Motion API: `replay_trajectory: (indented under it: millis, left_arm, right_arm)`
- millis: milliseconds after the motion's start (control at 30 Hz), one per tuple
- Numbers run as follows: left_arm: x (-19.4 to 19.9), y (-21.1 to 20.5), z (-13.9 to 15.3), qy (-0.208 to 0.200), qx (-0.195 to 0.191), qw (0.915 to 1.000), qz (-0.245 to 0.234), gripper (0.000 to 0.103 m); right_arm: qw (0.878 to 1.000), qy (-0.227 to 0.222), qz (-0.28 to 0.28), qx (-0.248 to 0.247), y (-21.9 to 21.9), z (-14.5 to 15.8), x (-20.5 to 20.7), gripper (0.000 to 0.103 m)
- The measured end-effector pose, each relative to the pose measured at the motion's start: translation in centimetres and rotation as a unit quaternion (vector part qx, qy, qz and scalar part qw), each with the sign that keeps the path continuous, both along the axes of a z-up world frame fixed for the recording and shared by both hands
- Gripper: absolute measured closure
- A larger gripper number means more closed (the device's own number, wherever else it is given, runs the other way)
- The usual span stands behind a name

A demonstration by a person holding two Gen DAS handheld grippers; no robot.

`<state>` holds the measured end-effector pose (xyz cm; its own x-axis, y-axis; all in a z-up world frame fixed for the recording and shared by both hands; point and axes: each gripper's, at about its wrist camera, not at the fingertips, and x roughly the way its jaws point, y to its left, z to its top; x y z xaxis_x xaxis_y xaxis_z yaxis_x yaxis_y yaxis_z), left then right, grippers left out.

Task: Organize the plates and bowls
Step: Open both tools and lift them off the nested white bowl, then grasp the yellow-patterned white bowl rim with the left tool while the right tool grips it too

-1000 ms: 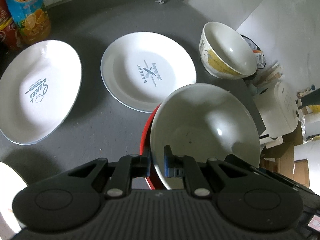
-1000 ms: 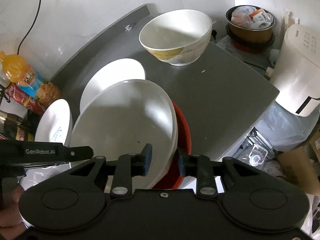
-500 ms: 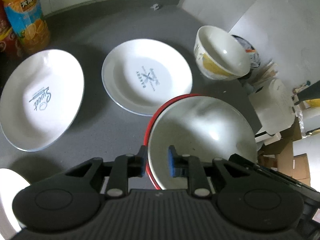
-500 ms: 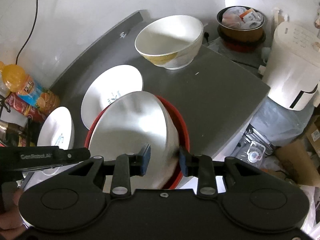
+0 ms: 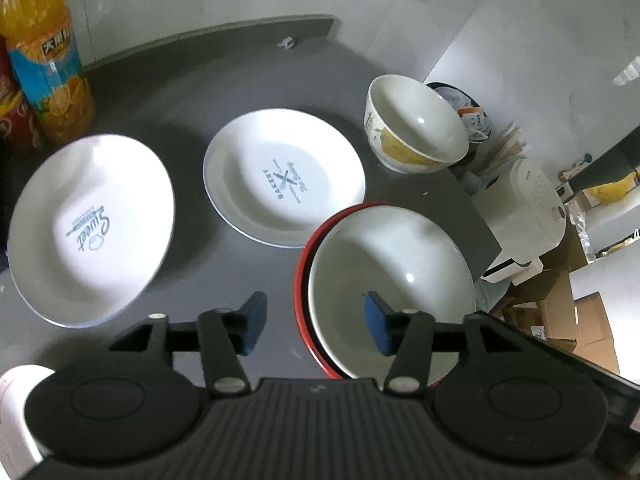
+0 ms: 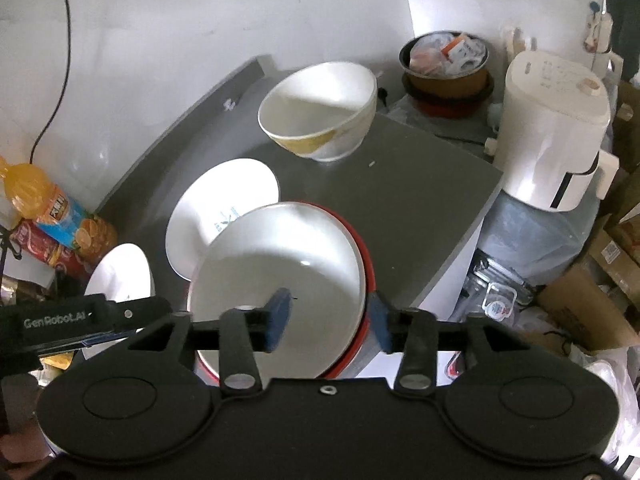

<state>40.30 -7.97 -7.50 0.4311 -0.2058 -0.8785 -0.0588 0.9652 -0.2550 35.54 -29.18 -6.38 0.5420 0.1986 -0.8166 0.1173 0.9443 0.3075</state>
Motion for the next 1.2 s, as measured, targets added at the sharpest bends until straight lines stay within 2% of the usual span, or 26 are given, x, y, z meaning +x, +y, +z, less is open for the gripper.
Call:
replay_trajectory:
  millis: [67, 233, 267, 367, 600, 1200]
  left_arm:
    - [-0.2, 0.2, 0.3, -0.008, 0.001, 1.0000, -0.004, 0.041]
    - [-0.3, 0.5, 1.0, -0.017, 0.004, 0.9998, -0.009, 0.031]
    - [-0.2, 0.4, 1.0, -0.016, 0.004, 0.9998, -0.012, 0.030]
    - [0.3, 0.1, 1.0, -0.016, 0.009, 0.9996, -0.020, 0.028]
    - [2.1, -0.4, 0.8, -0.017, 0.014, 0.9996, -0.016, 0.026]
    - [11.1, -3.7, -0.9, -0.006, 0.016, 0.9993, 0.034, 0.026]
  right_arm:
    - [1.000, -0.011, -0.005, 0.001, 0.2, 0.6, -0.4, 0.042]
    - [1.000, -0.017, -0.015, 0.005, 0.4, 1.3, -0.5, 0.029]
    - [1.000, -0.019, -0.015, 0.005, 0.4, 1.4, -0.6, 0.023]
    - [0.999, -0.028, -0.017, -0.001, 0.4, 1.7, -0.4, 0.016]
    - [0.999, -0.031, -0.013, -0.009, -0.2, 1.6, 1.7, 0.011]
    - [0.999, -0.021, 0.027, 0.003, -4.4, -0.9, 12.3, 0.012]
